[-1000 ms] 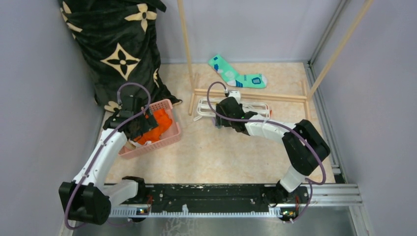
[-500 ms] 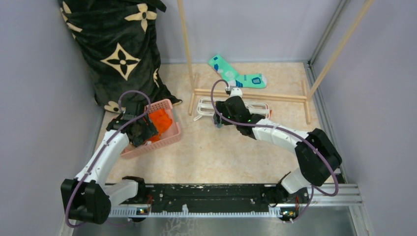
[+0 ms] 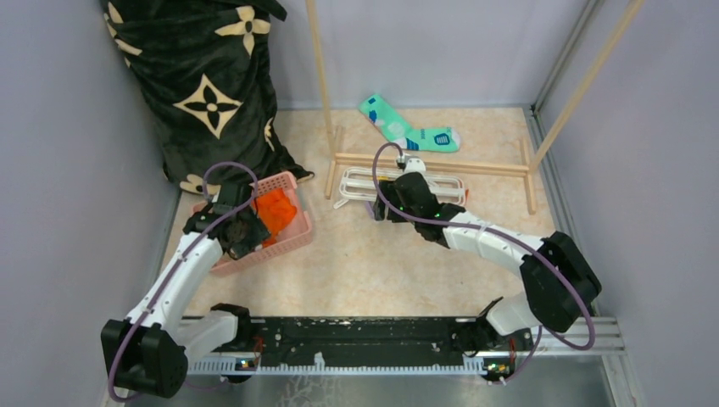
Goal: Clip the underwear to the hanger
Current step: Pick up the underwear from the bin.
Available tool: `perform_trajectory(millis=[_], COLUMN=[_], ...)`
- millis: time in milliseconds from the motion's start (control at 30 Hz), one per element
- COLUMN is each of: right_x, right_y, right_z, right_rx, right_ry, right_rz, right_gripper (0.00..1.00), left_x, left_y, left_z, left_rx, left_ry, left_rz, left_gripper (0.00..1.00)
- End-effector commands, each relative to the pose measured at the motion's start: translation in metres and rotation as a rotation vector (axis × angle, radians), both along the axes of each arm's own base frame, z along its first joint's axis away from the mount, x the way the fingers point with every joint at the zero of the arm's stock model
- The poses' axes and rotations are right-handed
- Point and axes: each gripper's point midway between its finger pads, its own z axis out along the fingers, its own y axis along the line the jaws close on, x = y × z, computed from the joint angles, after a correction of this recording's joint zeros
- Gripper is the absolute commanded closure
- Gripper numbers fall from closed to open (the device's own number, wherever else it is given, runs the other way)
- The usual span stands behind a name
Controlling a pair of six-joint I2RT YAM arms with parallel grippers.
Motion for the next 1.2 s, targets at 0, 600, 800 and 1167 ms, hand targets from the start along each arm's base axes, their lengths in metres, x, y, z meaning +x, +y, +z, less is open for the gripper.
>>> perform_trajectory(millis=[0, 600, 800, 1167], right_x=[0.001, -0.012, -0.023, -0.049], right_y=[0.0, -0.011, -0.014, -0.018], right_z=[0.022, 0.063, 0.093, 0.164], right_rx=[0.054, 0.105, 0.14, 0.278], right_ry=[-0.05, -0.172, -0.297, -0.59], right_rz=[-0.014, 0.026, 0.099, 0.211], right_gripper=[0.29, 0.29, 0.26, 0.19], left_x=[-0.002, 0.025, 0.048, 0.064], left_y=[0.0, 0.031, 0.021, -0.079], left_z=[-0.004, 0.054, 0.111, 0.205], left_rx=[0.003, 0.198, 0.219, 0.282], left_ry=[0.011, -0.135, -0.299, -0.485], left_rz=[0.009, -0.005, -0.153, -0.455], left_gripper=[0.44, 1.0, 1.0, 1.0])
